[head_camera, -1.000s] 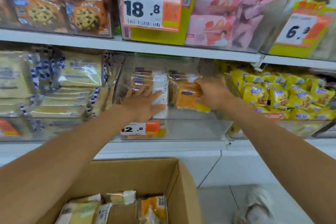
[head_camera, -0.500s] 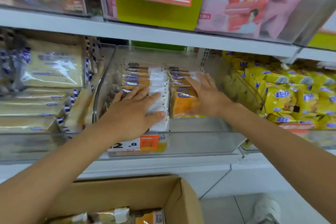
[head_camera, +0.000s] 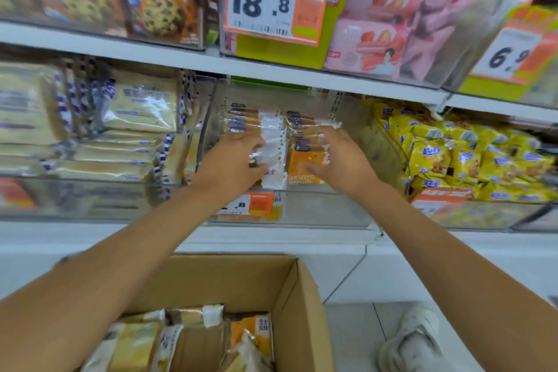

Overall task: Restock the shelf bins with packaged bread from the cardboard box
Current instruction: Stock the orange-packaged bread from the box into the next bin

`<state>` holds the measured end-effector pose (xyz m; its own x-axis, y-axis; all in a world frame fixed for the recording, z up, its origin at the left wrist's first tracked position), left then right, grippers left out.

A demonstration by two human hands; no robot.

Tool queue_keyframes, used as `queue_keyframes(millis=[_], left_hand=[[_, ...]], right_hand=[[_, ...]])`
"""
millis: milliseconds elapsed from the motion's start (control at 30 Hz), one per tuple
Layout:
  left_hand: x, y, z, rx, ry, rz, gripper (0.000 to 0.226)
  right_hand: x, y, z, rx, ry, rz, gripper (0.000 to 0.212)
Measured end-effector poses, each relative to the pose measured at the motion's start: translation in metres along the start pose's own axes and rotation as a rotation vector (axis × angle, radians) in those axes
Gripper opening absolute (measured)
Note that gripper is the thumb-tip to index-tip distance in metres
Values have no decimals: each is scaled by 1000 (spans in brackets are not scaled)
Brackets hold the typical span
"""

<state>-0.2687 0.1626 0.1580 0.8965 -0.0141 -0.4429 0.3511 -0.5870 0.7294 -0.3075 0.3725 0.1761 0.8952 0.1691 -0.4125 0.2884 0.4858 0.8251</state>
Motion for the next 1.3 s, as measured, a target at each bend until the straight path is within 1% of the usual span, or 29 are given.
queue_keyframes(millis=[67, 100, 167, 200, 333, 400, 467, 567, 667, 700, 733, 767, 800, 833, 867, 933, 967, 1000, 1033, 1067, 1100, 1167, 1200, 1233, 1267, 1300], left_hand=[[26, 13, -8, 69, 22, -84, 19], [41, 18, -10, 82, 33, -103, 13], [78, 23, -3, 82, 91, -70, 11], [98, 22, 7, 80, 137, -28, 12], [192, 2, 85, -3, 416, 238, 13], [241, -8, 130, 2, 566, 318, 15], [284, -17, 169, 18, 707, 344, 15], [333, -36, 209, 109, 871, 354, 11], [366, -57, 231, 205, 953, 375, 8], [374, -63, 236, 228, 959, 385, 11], [380, -68, 240, 251, 968, 398, 15], [385, -73, 241, 275, 972, 410, 17], [389, -77, 242, 284, 969, 426, 17], [391, -81, 242, 285, 967, 444, 15], [393, -84, 240, 279, 969, 463, 13], [391, -88, 237, 287, 995, 462, 16], [387, -87, 235, 298, 1008, 442, 20], [380, -86, 232, 297, 1014, 420, 25], [371, -84, 228, 292, 1010, 410, 34], [362, -82, 222, 322, 1019, 415, 46], [353, -81, 216, 409, 1049, 425, 60], [339, -80, 203, 658, 1186, 475, 82], [337, -78, 199, 751, 1272, 493, 85], [335, -75, 198, 810, 1339, 478, 80], [334, -70, 198, 815, 1377, 448, 68], [333, -63, 197, 806, 1383, 408, 57]], right_hand=[[36, 1, 25, -49, 4, -95, 46], [56, -3, 37, -77, 24, -113, 38], [97, -22, 58, -140, 63, -68, 31], [119, -37, 66, -151, 70, 10, 30], [204, -116, 81, -70, 31, 450, 40], [239, -164, 73, -24, 2, 606, 41], [267, -208, 58, 3, -47, 712, 43], [297, -262, 26, -29, -216, 792, 56], [325, -314, -5, -13, -412, 910, 84], [337, -331, -14, 31, -451, 962, 92], [348, -345, -20, 112, -426, 1020, 95], [358, -355, -25, 217, -352, 1066, 92], [365, -361, -26, 307, -265, 1068, 83], [367, -362, -24, 340, -215, 1012, 71], [366, -364, -23, 328, -217, 949, 61], [355, -360, -14, 227, -243, 865, 53], [346, -356, -8, 149, -228, 860, 52], [334, -348, 3, 18, -234, 873, 50], [319, -337, 17, -171, -299, 909, 46], [306, -324, 33, -375, -414, 976, 41], [294, -310, 49, -539, -538, 1047, 36], [274, -290, 76, -829, -688, 1137, 22], [268, -284, 84, -979, -749, 1131, 22], [261, -277, 88, -1097, -809, 1096, 31], [257, -272, 88, -1144, -850, 1046, 44], [254, -268, 86, -1119, -849, 987, 53]])
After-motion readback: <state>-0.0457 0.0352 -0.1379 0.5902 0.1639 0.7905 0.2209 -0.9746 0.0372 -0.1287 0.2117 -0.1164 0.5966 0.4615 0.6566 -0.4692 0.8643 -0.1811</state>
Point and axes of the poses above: each hand's wrist, its own x-axis away from the middle knuckle, its own y-axis out of the back of the hand, z = x × y, the point moved 4 cm from there along -x, towards the middle knuckle, and after that the axes turned 8 degrees about -z, right-handed, at the moved point
